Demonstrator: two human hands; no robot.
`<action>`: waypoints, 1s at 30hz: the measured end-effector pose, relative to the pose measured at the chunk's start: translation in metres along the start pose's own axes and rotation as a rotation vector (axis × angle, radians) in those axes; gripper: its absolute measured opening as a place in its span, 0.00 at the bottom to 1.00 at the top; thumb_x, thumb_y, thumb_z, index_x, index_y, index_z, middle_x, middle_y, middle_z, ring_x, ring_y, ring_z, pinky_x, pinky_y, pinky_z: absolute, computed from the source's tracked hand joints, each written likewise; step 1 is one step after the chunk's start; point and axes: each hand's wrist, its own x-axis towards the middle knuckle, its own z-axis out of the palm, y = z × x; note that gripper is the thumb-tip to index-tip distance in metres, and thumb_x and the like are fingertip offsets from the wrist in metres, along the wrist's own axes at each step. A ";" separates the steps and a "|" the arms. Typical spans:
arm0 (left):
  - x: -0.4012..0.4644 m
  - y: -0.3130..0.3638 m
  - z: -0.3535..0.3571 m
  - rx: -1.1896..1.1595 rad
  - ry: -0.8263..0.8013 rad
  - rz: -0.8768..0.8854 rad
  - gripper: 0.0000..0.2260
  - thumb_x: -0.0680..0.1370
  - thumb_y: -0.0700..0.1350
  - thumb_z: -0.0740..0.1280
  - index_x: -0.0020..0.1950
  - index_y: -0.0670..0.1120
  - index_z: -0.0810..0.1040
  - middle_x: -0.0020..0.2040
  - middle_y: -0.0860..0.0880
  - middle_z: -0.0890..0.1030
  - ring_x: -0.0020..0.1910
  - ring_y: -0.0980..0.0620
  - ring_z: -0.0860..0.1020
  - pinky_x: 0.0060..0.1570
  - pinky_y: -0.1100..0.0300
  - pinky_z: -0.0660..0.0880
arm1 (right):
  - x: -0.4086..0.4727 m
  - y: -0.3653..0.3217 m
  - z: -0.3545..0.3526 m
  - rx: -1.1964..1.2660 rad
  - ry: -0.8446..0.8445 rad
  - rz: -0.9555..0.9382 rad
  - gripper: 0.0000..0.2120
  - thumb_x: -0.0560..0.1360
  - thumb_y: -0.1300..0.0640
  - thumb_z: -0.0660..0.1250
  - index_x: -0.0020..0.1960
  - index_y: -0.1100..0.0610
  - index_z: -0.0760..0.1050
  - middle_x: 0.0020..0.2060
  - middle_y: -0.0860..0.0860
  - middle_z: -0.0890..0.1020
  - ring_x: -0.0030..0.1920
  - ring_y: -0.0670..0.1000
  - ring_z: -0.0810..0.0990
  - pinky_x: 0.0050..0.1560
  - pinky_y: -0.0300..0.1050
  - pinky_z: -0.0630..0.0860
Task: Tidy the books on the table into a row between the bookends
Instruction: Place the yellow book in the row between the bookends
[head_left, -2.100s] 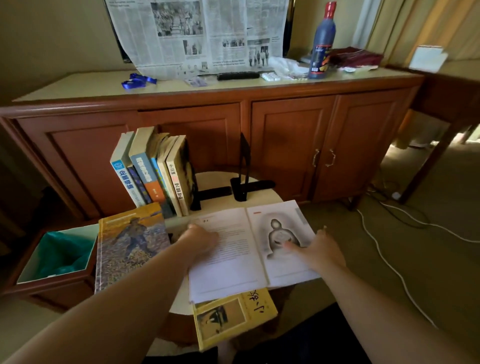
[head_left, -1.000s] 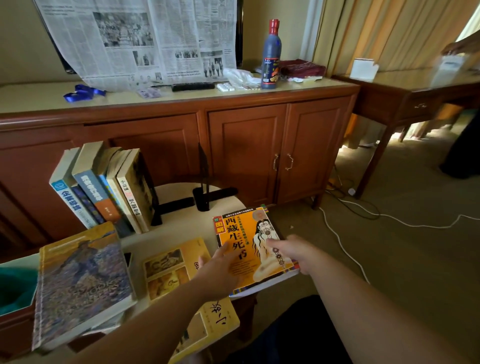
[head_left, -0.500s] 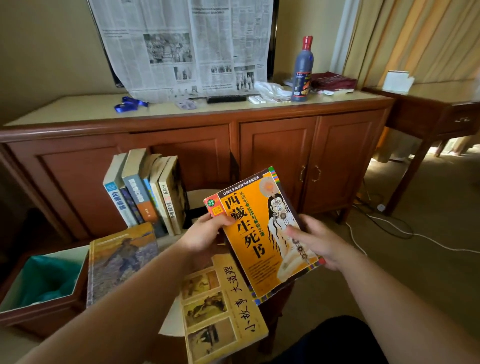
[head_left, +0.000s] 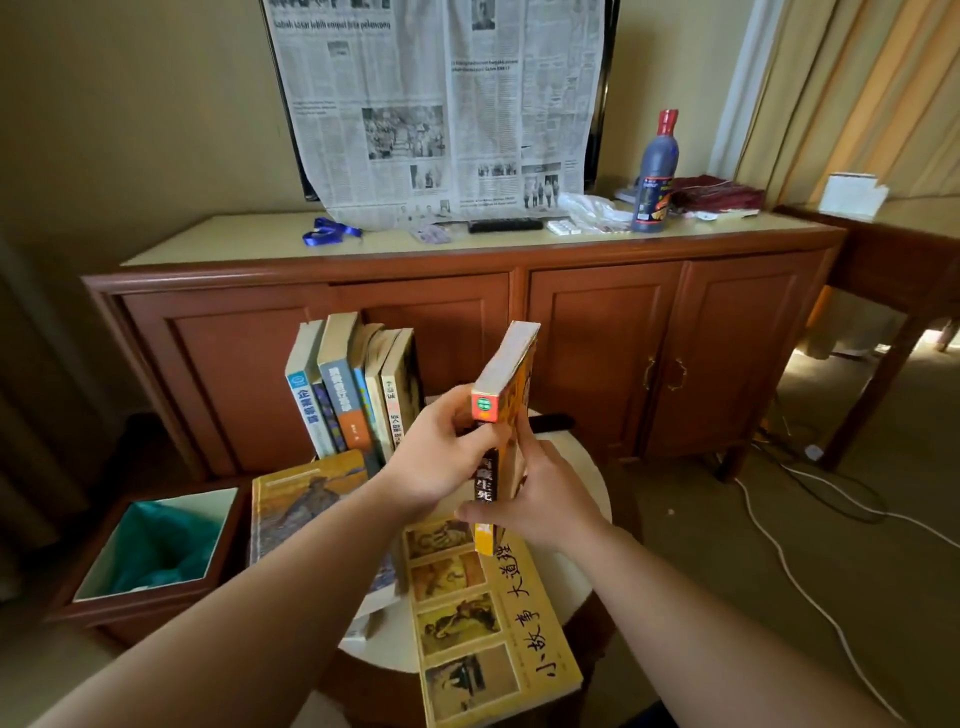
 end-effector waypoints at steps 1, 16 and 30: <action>-0.001 0.000 0.000 0.019 -0.021 0.002 0.16 0.80 0.40 0.71 0.66 0.52 0.80 0.56 0.50 0.86 0.57 0.49 0.84 0.60 0.41 0.81 | 0.001 -0.004 0.002 0.010 0.036 0.001 0.52 0.61 0.28 0.77 0.78 0.38 0.57 0.57 0.45 0.80 0.57 0.48 0.81 0.51 0.49 0.81; 0.013 -0.026 -0.050 0.516 -0.037 -0.036 0.15 0.81 0.45 0.70 0.68 0.52 0.81 0.60 0.58 0.83 0.59 0.59 0.81 0.57 0.63 0.75 | -0.007 -0.001 0.018 -0.024 0.165 0.223 0.14 0.78 0.48 0.71 0.62 0.51 0.79 0.51 0.48 0.84 0.43 0.47 0.82 0.37 0.41 0.80; 0.100 -0.048 -0.134 1.745 -0.021 0.100 0.38 0.76 0.43 0.71 0.83 0.53 0.58 0.82 0.53 0.59 0.83 0.46 0.48 0.71 0.21 0.35 | 0.047 -0.012 -0.011 0.249 0.052 -0.023 0.08 0.77 0.52 0.75 0.53 0.55 0.82 0.48 0.44 0.87 0.50 0.45 0.85 0.52 0.53 0.84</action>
